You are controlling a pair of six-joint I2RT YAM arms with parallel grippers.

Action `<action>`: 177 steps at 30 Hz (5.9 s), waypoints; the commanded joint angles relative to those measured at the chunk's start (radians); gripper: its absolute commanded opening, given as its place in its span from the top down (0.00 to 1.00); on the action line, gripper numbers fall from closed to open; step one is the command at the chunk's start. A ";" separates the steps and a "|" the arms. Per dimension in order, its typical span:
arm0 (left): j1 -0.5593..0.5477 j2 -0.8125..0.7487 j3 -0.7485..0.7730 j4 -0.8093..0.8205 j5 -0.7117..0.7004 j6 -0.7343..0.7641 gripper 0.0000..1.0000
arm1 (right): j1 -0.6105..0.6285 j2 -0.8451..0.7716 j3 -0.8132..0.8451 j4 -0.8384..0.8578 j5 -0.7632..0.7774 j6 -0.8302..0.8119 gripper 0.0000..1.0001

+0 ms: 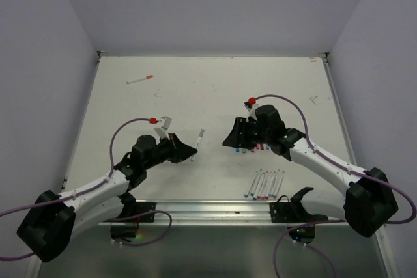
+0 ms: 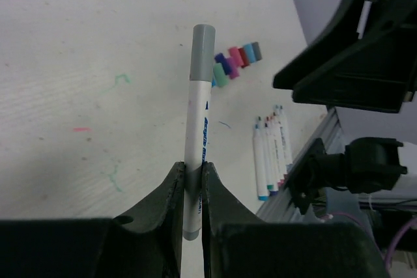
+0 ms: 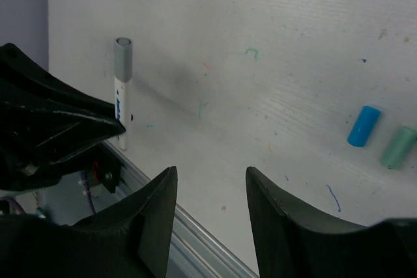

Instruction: Open the pen caps

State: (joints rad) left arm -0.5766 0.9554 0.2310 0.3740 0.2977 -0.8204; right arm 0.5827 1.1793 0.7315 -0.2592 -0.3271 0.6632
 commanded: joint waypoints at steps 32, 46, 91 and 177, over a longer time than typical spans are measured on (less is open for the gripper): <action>-0.293 0.082 0.050 0.187 -0.126 -0.183 1.00 | 0.088 -0.044 -0.080 0.293 0.123 0.043 0.48; -0.313 0.083 0.060 0.215 -0.124 -0.186 1.00 | 0.088 0.003 -0.222 0.601 0.016 0.189 0.47; -0.319 0.354 -0.051 1.149 0.274 -0.393 1.00 | 0.080 0.033 -0.261 1.120 -0.322 0.401 1.00; -0.690 0.213 0.179 -0.118 -0.666 -0.072 1.00 | 0.186 0.571 0.358 -0.279 0.608 -0.008 0.67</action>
State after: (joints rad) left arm -1.2594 1.1706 0.4183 0.2054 -0.3588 -0.8970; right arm 0.7605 1.7626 1.0718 -0.5430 0.2489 0.6422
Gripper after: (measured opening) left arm 0.070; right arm 0.325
